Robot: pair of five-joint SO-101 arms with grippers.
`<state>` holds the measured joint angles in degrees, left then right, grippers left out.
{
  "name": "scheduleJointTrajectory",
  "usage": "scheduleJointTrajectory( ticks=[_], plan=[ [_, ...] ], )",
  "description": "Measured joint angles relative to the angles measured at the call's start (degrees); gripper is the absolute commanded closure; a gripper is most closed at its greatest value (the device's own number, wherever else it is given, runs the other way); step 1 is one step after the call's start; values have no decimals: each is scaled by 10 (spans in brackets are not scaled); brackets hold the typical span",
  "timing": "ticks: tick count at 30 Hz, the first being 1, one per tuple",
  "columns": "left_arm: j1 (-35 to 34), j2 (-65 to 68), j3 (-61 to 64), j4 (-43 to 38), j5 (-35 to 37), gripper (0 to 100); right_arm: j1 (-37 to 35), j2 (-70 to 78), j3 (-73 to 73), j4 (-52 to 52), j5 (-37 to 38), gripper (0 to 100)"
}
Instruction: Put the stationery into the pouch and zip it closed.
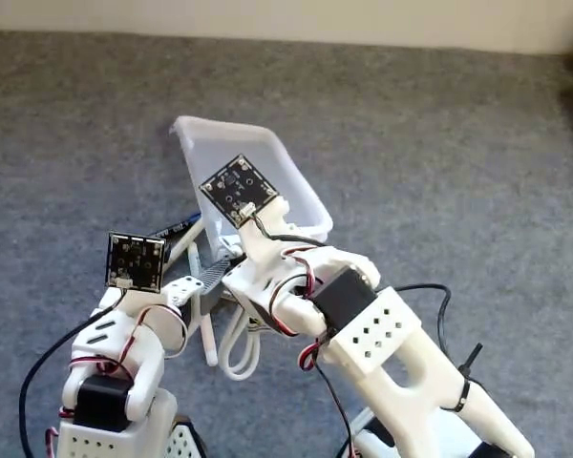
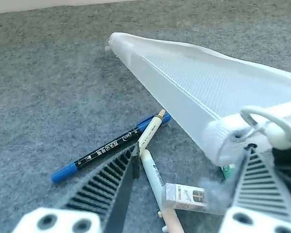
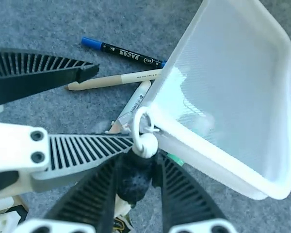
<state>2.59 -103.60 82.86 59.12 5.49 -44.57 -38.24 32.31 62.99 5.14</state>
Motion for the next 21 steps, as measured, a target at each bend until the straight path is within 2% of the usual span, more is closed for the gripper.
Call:
scheduleJointTrajectory(
  ticks=[8,18,21],
  plan=[
    [3,-3,47,-61,0,691,0,0,0,1,0,994],
    [-34,-1,48,-66,0,692,0,0,0,48,0,994],
    [-47,-1,48,-66,0,736,0,0,0,49,-1,994]
  ],
)
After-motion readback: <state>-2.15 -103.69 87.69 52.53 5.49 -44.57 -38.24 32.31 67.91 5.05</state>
